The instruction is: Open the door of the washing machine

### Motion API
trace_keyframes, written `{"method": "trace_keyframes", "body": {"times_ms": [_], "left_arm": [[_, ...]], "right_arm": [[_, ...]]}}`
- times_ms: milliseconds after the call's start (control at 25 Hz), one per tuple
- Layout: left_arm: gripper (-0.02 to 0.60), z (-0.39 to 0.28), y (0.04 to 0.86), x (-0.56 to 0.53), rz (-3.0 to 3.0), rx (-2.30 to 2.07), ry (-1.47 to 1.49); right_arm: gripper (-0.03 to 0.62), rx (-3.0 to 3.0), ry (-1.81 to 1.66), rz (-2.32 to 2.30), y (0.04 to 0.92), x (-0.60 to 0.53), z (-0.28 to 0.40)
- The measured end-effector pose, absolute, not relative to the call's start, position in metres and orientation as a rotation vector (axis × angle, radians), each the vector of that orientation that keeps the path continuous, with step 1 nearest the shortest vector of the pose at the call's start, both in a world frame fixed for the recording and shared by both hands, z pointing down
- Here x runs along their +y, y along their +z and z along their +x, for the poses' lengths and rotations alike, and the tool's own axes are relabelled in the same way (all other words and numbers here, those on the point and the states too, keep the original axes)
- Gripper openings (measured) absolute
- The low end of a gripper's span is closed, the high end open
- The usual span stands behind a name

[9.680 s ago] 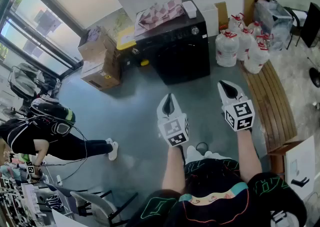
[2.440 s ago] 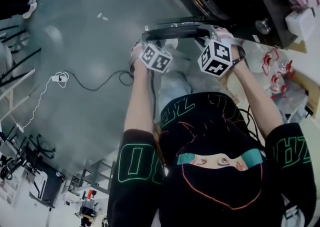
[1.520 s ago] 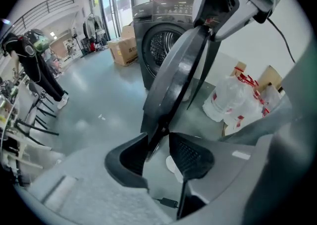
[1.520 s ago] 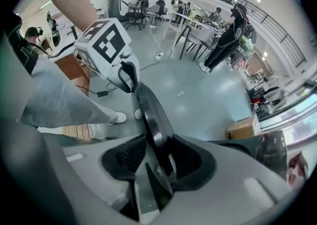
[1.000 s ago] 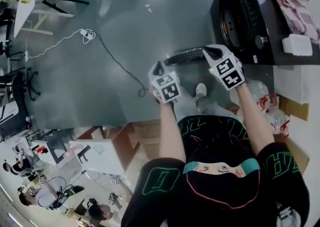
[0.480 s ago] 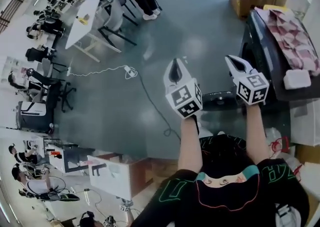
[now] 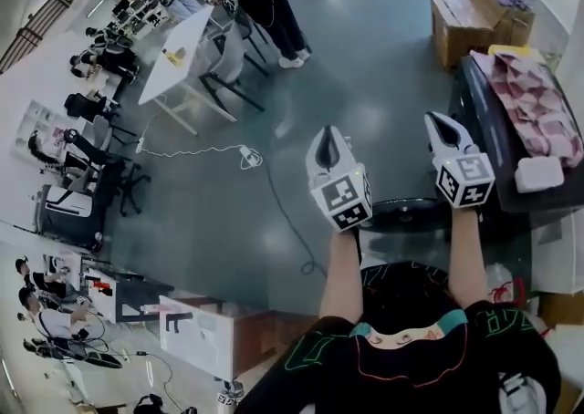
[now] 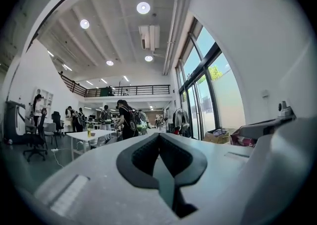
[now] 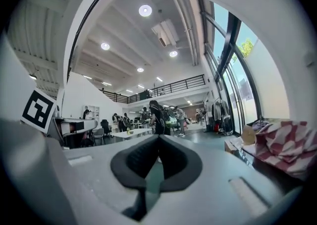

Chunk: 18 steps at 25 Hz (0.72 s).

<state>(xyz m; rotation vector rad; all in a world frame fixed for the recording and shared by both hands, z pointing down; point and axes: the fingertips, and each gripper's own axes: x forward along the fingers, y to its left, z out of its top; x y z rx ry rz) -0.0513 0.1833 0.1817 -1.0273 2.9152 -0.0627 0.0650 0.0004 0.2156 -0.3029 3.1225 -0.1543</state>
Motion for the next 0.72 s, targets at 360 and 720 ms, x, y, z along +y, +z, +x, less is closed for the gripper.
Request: {"method": "trace_keyframes", "body": {"times_ms": [360, 720], "left_arm": [[0.011, -0.052, 0.174, 0.167, -1.054, 2.868, -0.112], [0.011, -0.040, 0.181, 0.144, -1.089, 2.846, -0.110]], "right_arm": [[0.003, 3.112, -0.126, -0.380, 0.210, -0.016, 0.068], [0.003, 3.075, -0.042, -0.343, 0.203, -0.020, 0.076]]}}
